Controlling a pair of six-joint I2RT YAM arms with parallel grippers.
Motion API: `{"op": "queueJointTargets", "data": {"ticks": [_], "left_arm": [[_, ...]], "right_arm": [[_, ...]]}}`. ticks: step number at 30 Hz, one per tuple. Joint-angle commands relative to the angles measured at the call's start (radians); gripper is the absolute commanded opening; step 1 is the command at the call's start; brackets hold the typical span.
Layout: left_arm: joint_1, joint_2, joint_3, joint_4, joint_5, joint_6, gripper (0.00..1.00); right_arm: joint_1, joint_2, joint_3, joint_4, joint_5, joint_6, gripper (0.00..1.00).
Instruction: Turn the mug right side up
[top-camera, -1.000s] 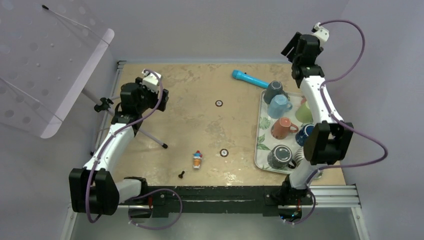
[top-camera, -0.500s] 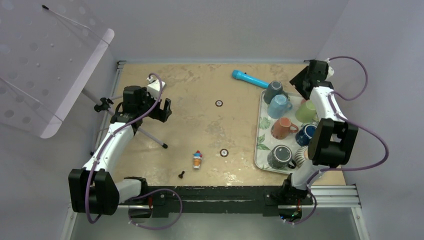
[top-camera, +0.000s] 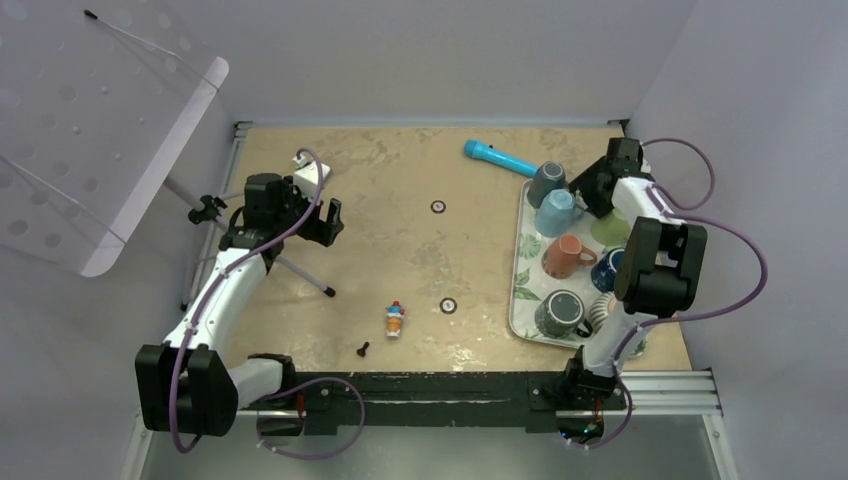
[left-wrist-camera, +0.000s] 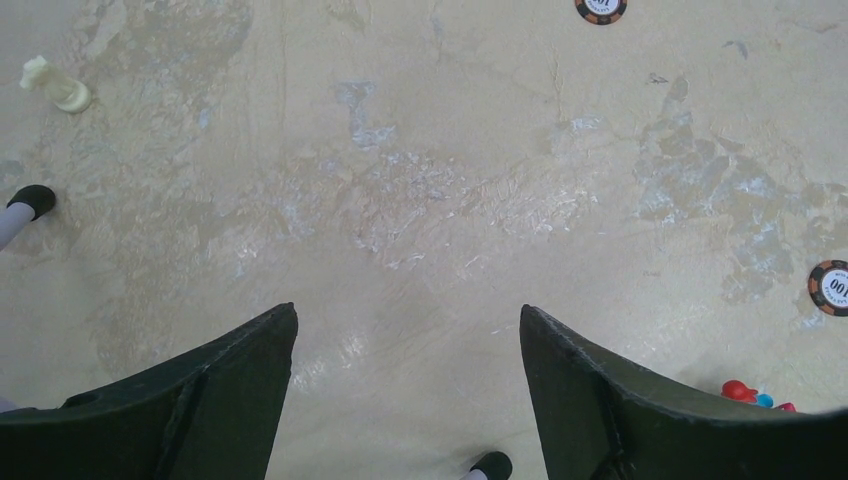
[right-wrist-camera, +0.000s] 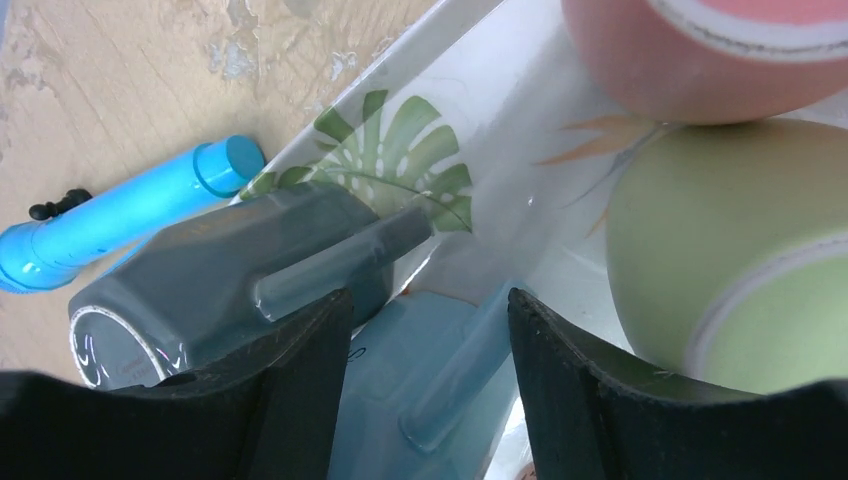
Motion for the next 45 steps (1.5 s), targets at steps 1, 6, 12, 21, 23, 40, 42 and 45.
{"op": "queueJointTargets", "data": {"ticks": [1, 6, 12, 21, 23, 40, 42, 45], "left_arm": [[0.004, -0.014, -0.006, 0.029, 0.022, 0.008, 0.85], [0.005, -0.016, -0.004, 0.023, 0.022, 0.012, 0.85], [0.005, -0.011, -0.005, 0.036, 0.005, 0.008, 0.85], [0.005, -0.011, -0.012, 0.033, 0.007, 0.019, 0.84], [0.005, -0.013, -0.009, 0.028, 0.012, 0.02, 0.84], [0.005, -0.008, -0.015, 0.023, 0.028, 0.026, 0.84], [0.005, -0.008, -0.015, 0.023, 0.027, 0.026, 0.84], [0.006, -0.01, -0.014, 0.021, 0.025, 0.028, 0.84]], "right_arm": [[0.003, -0.043, -0.018, 0.033, -0.014, 0.005, 0.61], [0.009, -0.083, -0.067, 0.046, -0.019, -0.011, 0.6], [0.025, -0.053, -0.065, 0.042, -0.058, -0.015, 0.59], [0.058, -0.154, -0.087, 0.006, -0.016, -0.058, 0.84], [0.059, -0.19, -0.115, 0.012, -0.018, -0.052, 0.86], [0.059, -0.169, -0.217, 0.139, -0.115, 0.167, 0.79], [0.058, -0.139, -0.205, 0.147, -0.138, 0.173, 0.78], [0.056, -0.093, -0.195, 0.159, -0.139, 0.191, 0.76]]}}
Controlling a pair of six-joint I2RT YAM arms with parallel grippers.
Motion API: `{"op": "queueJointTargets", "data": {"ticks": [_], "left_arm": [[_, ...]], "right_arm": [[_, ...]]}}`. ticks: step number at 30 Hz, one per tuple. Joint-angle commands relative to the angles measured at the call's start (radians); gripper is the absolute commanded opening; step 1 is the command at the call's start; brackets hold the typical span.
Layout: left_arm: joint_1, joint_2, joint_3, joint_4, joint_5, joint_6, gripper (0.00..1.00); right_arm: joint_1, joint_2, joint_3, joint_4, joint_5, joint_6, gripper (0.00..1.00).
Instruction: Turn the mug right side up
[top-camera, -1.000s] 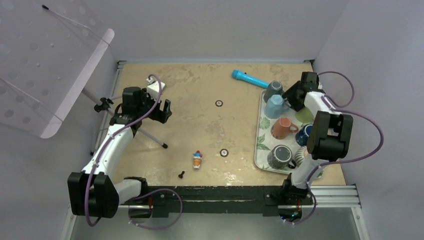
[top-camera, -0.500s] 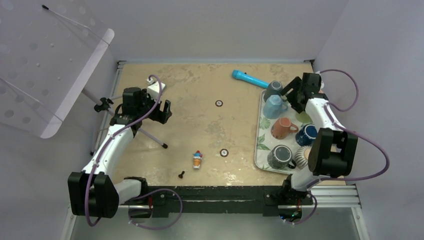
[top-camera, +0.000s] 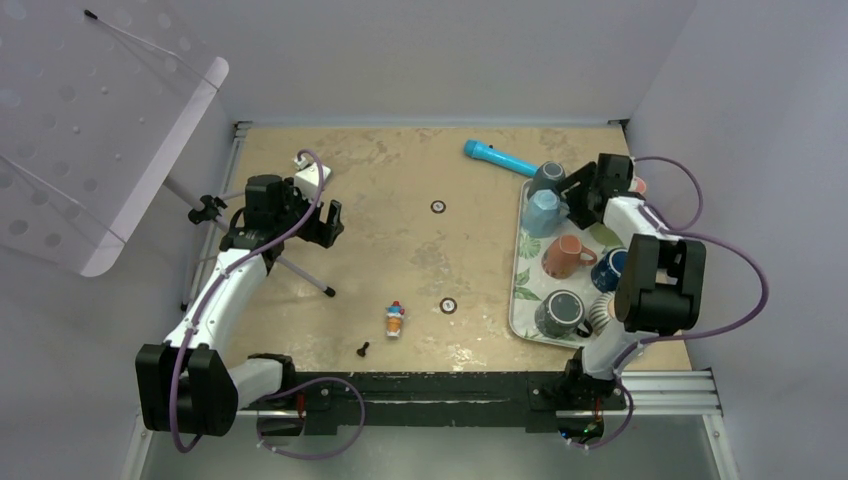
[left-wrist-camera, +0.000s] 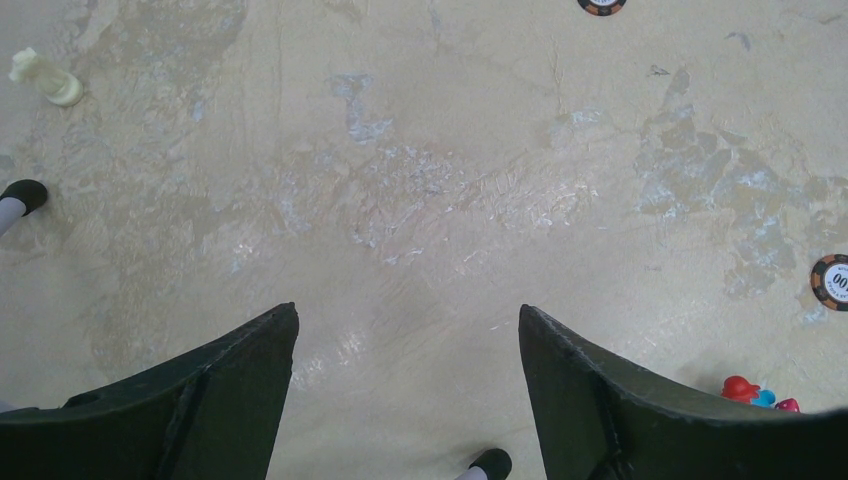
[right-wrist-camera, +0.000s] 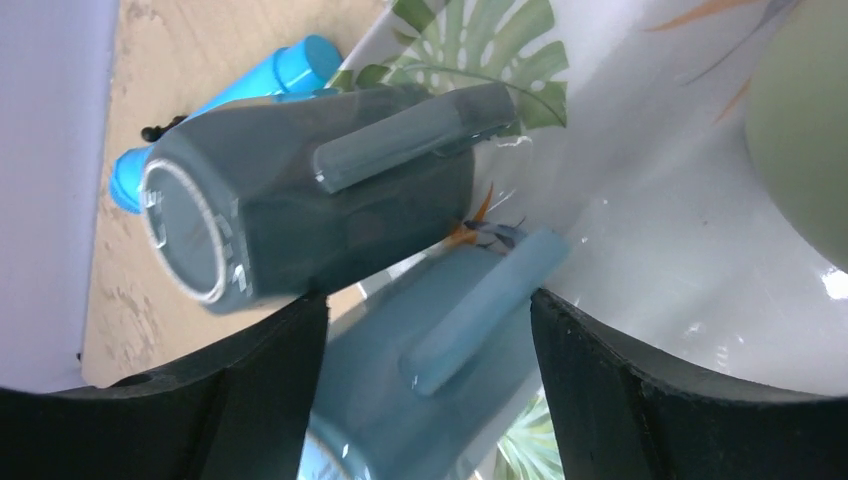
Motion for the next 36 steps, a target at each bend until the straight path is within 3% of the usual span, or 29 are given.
{"op": "queueJointTargets", "data": {"ticks": [1, 3, 12, 16, 22, 29, 36], "left_arm": [[0.004, -0.008, -0.004, 0.019, 0.022, 0.026, 0.84], [0.005, -0.008, -0.004, 0.019, 0.021, 0.027, 0.84], [0.005, -0.008, -0.007, 0.024, 0.014, 0.032, 0.84], [0.006, -0.008, 0.003, 0.005, 0.018, 0.039, 0.84], [0.004, 0.002, 0.07, -0.106, 0.068, 0.079, 0.84], [0.005, 0.058, 0.262, -0.428, 0.291, 0.207, 0.83], [0.004, 0.067, 0.342, -0.526, 0.515, 0.179, 0.82]], "right_arm": [[0.001, 0.071, 0.034, -0.005, -0.015, 0.038, 0.75], [0.001, 0.097, 0.062, -0.018, -0.006, 0.02, 0.71], [0.001, 0.086, 0.062, -0.003, -0.018, -0.038, 0.29], [0.002, 0.047, 0.056, 0.0, -0.019, -0.078, 0.0], [0.023, -0.073, 0.055, 0.049, -0.117, -0.196, 0.0], [0.135, -0.184, 0.027, 0.167, -0.241, -0.353, 0.0], [0.314, -0.309, 0.008, 0.38, -0.425, -0.385, 0.0]]}}
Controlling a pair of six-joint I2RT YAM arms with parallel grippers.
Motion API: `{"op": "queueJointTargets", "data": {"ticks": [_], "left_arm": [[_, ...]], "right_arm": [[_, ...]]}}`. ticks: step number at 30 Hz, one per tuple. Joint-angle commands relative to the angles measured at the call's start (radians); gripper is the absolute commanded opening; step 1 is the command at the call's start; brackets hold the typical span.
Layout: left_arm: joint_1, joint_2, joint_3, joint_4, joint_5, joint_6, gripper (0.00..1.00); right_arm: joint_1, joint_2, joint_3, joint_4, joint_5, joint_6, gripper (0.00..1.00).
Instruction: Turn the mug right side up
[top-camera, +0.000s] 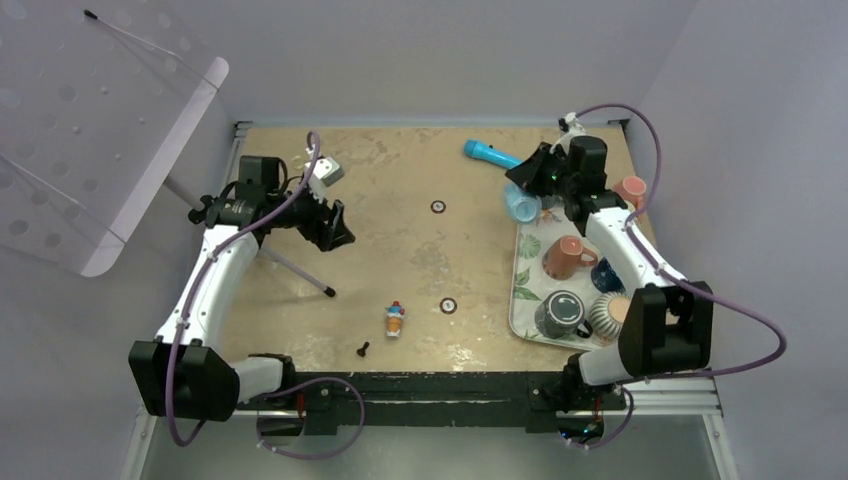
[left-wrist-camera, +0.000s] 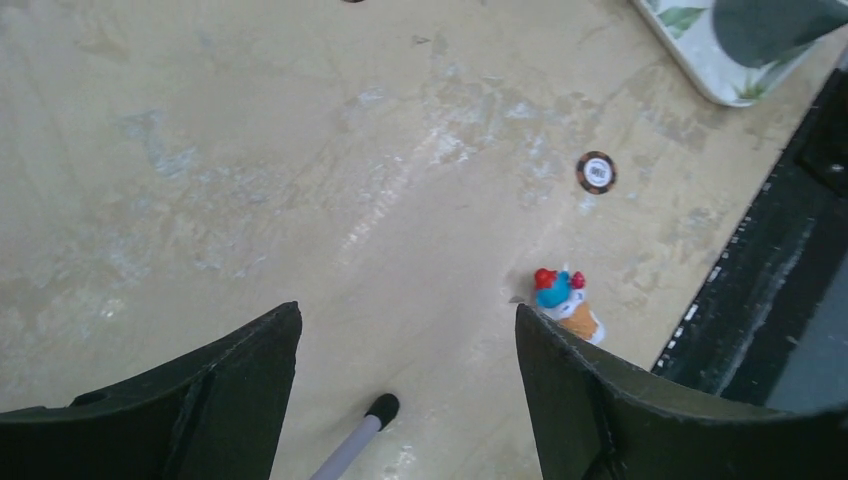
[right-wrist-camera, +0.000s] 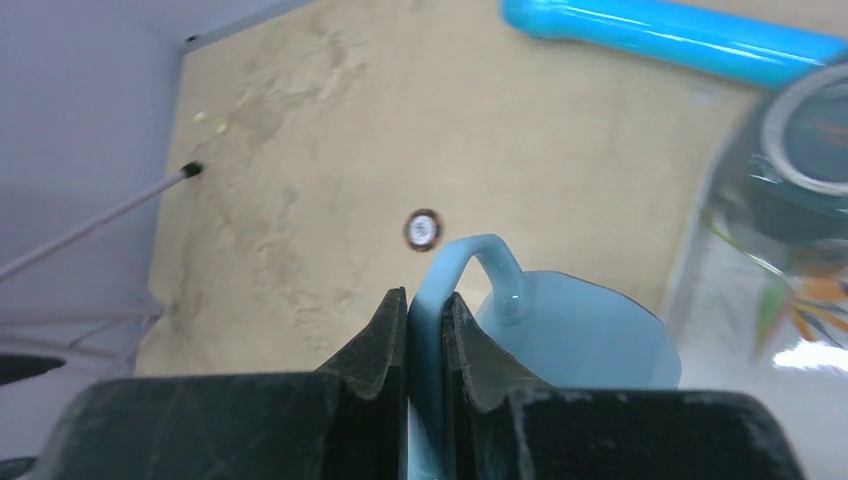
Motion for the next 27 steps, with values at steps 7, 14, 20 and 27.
{"op": "queueJointTargets", "data": {"ticks": [7, 14, 20, 27], "left_arm": [[-0.014, 0.011, 0.168, 0.001, 0.424, -0.196, 0.99], [-0.082, 0.033, 0.179, 0.229, 0.506, -0.487, 0.99], [-0.1, 0.023, 0.195, 0.385, 0.499, -0.605, 0.93], [-0.175, 0.03, 0.176, 0.408, 0.54, -0.618, 0.74]], "right_arm": [[0.334, -0.211, 0.022, 0.531, -0.297, 0.044, 0.0], [0.492, -0.223, 0.039, 0.738, -0.32, 0.143, 0.0], [0.564, -0.203, 0.091, 0.749, -0.319, 0.148, 0.0], [0.603, -0.18, 0.126, 0.762, -0.319, 0.145, 0.0]]}}
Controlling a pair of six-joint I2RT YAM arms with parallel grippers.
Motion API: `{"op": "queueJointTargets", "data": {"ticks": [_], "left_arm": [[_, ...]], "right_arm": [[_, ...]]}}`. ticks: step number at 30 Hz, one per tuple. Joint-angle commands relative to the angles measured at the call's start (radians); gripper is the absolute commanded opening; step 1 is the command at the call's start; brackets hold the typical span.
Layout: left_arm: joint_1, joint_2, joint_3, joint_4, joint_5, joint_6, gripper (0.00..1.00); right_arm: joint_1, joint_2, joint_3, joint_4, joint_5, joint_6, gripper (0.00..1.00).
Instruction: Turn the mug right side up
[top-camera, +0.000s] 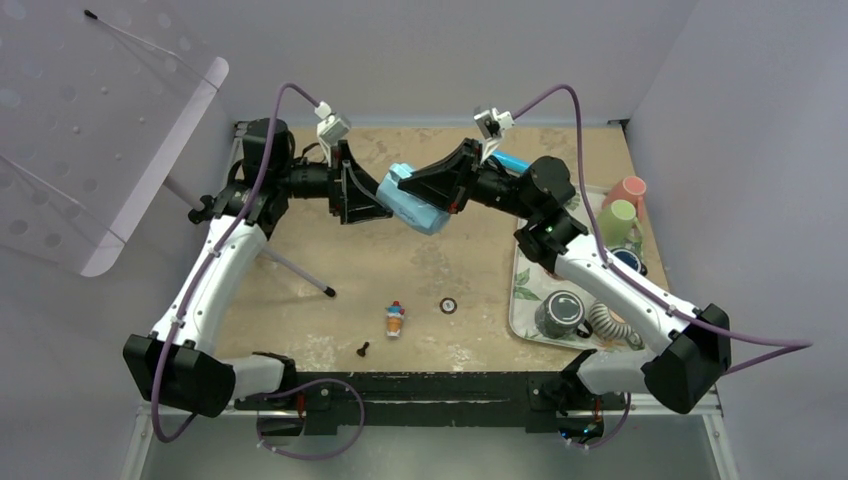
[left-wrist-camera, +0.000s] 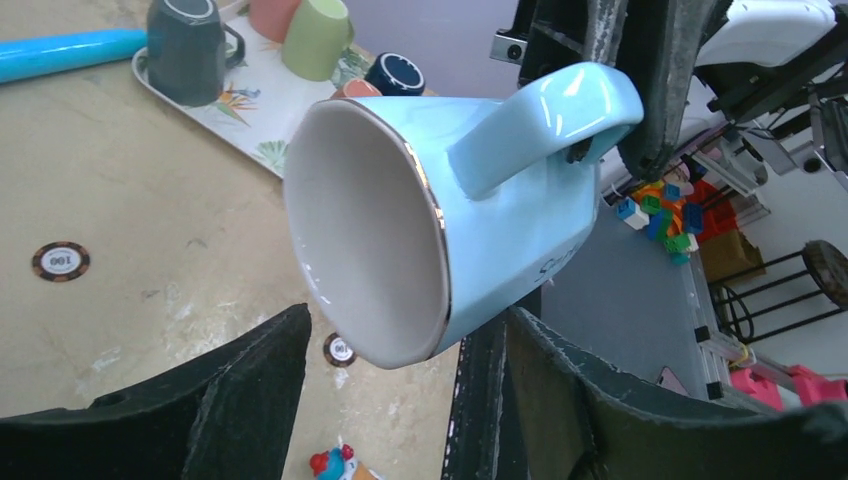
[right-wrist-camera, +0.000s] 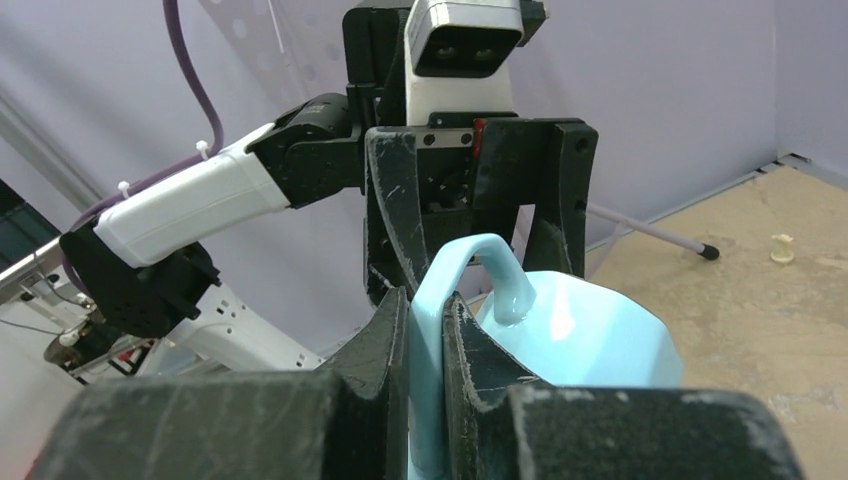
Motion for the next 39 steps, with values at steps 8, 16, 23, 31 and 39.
{"op": "queueJointTargets", "data": {"ticks": [8, 16, 23, 31, 39], "left_arm": [[-0.054, -0.037, -0.022, 0.18, 0.087, -0.109, 0.42], [-0.055, -0.031, -0.029, 0.171, 0.09, -0.124, 0.0], [-0.031, -0.005, -0.042, 0.047, 0.072, 0.013, 0.0], [-0.033, -0.008, -0.012, 0.274, 0.22, -0.211, 0.37], [-0.034, 0.048, -0.127, 1.21, 0.225, -1.024, 0.37]], "right_arm": [[0.016, 0.029, 0.062, 0.111, 0.033, -0.017, 0.0], [0.014, 0.078, 0.056, 0.12, 0.036, 0.009, 0.0], [-0.051, 0.102, -0.033, 0.136, 0.016, 0.01, 0.0], [-0.046, 0.067, -0.019, 0.163, -0.054, -0.028, 0.0], [-0.047, -0.034, -0.008, 0.183, -0.059, -0.019, 0.0]]}}
